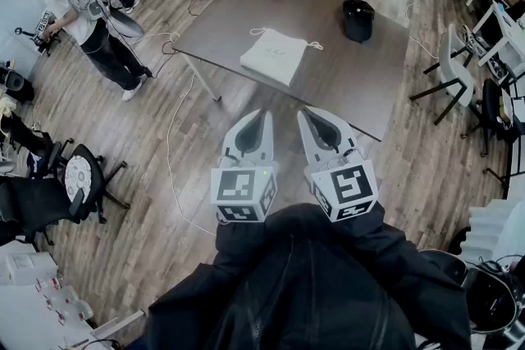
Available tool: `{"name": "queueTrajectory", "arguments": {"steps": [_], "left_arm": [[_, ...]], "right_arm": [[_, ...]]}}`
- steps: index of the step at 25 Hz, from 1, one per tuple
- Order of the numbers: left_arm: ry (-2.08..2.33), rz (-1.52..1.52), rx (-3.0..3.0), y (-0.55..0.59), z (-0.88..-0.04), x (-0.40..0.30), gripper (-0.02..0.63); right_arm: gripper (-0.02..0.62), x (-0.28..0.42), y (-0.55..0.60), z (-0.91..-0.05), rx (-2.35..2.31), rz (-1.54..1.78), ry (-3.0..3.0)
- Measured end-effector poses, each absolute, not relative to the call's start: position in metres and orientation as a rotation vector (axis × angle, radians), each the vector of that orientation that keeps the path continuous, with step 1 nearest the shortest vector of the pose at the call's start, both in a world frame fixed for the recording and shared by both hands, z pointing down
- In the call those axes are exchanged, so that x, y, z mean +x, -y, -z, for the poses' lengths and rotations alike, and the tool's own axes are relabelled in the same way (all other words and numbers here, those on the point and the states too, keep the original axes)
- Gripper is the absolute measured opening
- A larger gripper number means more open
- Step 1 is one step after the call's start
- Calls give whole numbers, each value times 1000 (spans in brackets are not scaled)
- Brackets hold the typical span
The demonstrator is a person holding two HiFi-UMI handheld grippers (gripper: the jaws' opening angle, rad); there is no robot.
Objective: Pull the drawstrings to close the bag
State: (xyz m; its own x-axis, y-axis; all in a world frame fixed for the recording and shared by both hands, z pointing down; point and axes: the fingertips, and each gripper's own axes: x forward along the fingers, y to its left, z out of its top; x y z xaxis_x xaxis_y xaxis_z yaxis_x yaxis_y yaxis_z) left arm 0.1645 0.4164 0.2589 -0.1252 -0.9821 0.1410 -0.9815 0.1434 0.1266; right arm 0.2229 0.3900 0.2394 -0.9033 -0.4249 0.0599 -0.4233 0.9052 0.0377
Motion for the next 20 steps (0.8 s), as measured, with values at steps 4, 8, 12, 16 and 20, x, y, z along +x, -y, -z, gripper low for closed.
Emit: {"name": "queueTrajectory", "arguments": {"steps": [4,8,12,16,20], "left_arm": [[2225,9,1934,-423,-260,155,34],[2219,13,1934,-424,-262,146,34],[2211,20,1937,-426,-263,143,34],[2194,26,1940,-431,-268,138,34],[2176,32,1940,-440,-276,127,34]], "right_arm": [[23,217,-393,-240,685,29,3000],[23,209,-394,-241,683,-1,3016],[23,205,-397,-241,684,-1,3015],[23,200,-402,-245,692,-1,3004],[23,189,-411,-256,700,0,2970]]}}
